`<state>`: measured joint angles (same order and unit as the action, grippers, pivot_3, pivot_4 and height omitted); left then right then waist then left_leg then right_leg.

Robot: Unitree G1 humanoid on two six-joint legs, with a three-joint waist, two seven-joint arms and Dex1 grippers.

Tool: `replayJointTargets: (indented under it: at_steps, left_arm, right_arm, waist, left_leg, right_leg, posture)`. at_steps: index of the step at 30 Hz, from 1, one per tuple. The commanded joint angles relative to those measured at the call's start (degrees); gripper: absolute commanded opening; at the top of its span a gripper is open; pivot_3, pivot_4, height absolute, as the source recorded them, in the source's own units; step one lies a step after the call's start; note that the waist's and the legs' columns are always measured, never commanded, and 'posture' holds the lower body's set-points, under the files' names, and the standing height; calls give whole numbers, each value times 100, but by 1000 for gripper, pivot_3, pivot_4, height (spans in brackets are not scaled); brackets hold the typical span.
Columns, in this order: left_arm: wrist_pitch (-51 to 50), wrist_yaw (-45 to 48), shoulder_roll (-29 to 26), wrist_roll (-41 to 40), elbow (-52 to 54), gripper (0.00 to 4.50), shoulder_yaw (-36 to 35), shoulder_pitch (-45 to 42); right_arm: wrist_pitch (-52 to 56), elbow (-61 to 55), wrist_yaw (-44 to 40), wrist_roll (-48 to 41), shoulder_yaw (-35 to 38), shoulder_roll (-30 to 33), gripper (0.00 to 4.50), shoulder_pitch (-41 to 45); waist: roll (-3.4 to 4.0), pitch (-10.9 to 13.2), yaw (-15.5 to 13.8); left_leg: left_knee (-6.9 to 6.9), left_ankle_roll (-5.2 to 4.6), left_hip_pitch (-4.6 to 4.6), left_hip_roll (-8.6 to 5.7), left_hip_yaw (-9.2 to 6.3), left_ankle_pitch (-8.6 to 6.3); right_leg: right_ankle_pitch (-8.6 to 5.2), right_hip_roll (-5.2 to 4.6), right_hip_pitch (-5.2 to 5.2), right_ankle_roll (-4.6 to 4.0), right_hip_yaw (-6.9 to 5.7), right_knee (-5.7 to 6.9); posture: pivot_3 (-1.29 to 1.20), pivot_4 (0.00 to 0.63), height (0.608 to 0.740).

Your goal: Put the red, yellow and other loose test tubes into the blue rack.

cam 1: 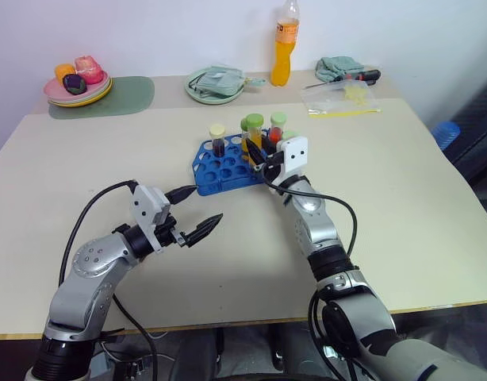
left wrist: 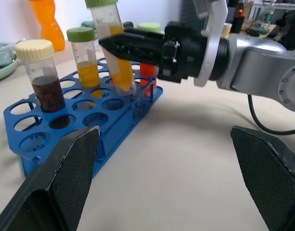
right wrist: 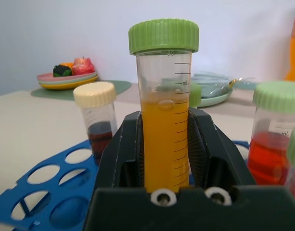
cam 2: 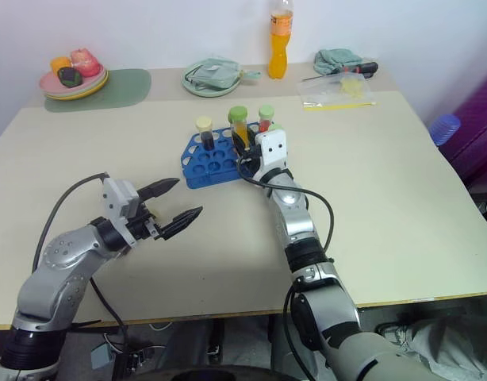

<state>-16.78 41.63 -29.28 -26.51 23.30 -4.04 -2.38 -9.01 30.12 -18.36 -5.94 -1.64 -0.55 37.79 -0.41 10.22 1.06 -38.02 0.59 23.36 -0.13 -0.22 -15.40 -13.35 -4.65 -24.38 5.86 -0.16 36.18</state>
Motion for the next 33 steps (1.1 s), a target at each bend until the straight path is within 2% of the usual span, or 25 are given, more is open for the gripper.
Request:
replayJointTargets:
  at_steps: [1, 10, 12, 13, 16, 18, 22, 26, 30, 33]
  left_arm:
    - [146, 40, -38, -14, 93, 4500, -108, 44]
    - [192, 58, -33, 3, 99, 4500, -112, 102]
    - [177, 35, -32, 4, 120, 4500, -104, 94]
    - [168, 24, -34, 1, 135, 4500, -108, 97]
    - [117, -37, -60, 11, 180, 4500, -140, 126]
    - [43, -152, -103, 32, 230, 4500, -224, 153]
    - [-414, -499, -346, -9, 445, 4500, -486, 80]
    - [-2257, -1092, -864, -1000, 781, 4500, -1152, -310]
    - [-3708, -1325, -1587, -1641, 993, 4500, -1430, -748]
    - [-4789, -1331, -2810, -1209, 918, 4500, -697, -1293]
  right_arm:
    - [-44, -156, -22, -42, 5, -42, 764, 3]
    - [-231, 164, 50, -2, 41, -82, 764, 131]
    - [-242, 210, -10, -76, 62, -106, 1775, 139]
    - [-265, 202, -21, -93, 68, -114, 2091, 132]
    - [-419, -70, 54, -14, 38, -102, 3757, 80]
    - [-435, -480, -25, 47, -59, -22, 4463, -25]
    - [69, -1585, -353, 36, -246, 338, 4463, -420]
    - [1038, -3096, -1437, -214, -544, 1366, 4463, -1076]
    - [1808, -4081, -2409, -663, -710, 2258, 4463, -1451]
    - [2260, -4723, -3245, -1042, -848, 2941, 4463, -1566]
  waist:
    - [0, 0, 1]
    - [0, 0, 3]
    - [0, 0, 3]
    - [0, 0, 5]
    - [2, 1, 8]
    - [3, 2, 8]
    - [3, 2, -19]
    - [1, 1, -43]
    - [0, 2, -15]
    - [-6, 7, 3]
  left_leg:
    - [0, 0, 0, 0, 0, 0]
    - [0, 0, 0, 0, 0, 0]
    - [0, 0, 0, 0, 0, 0]
    - [0, 0, 0, 0, 0, 0]
    - [0, 0, 0, 1, 0, 0]
    - [0, 0, 0, 1, 0, 0]
    - [0, 0, 1, 5, -3, 0]
    - [-2, 0, 2, 6, -11, 0]
    - [-4, -1, 0, 4, -10, -1]
    - [1, -2, -4, 2, -9, -1]
  right_leg:
    - [0, 0, 0, 0, 0, 0]
    - [0, 0, 0, 0, 0, 0]
    - [0, 0, 0, 0, 0, 0]
    - [0, 0, 0, 0, 0, 0]
    - [0, 0, 0, 0, 0, 0]
    - [0, 1, 0, 0, 0, 0]
    - [0, 0, 0, 0, 0, 0]
    - [0, -5, 4, 0, -1, -1]
    - [0, -3, 6, 1, -1, -1]
    - [-1, 11, 5, 1, -1, -1]
  posture:
    - [0, 150, 740]
    - [0, 150, 740]
    - [0, 150, 740]
    - [0, 150, 740]
    - [0, 150, 740]
    - [0, 150, 740]
    - [0, 150, 740]
    - [0, 150, 740]
    - [0, 150, 740]
    - [0, 150, 740]
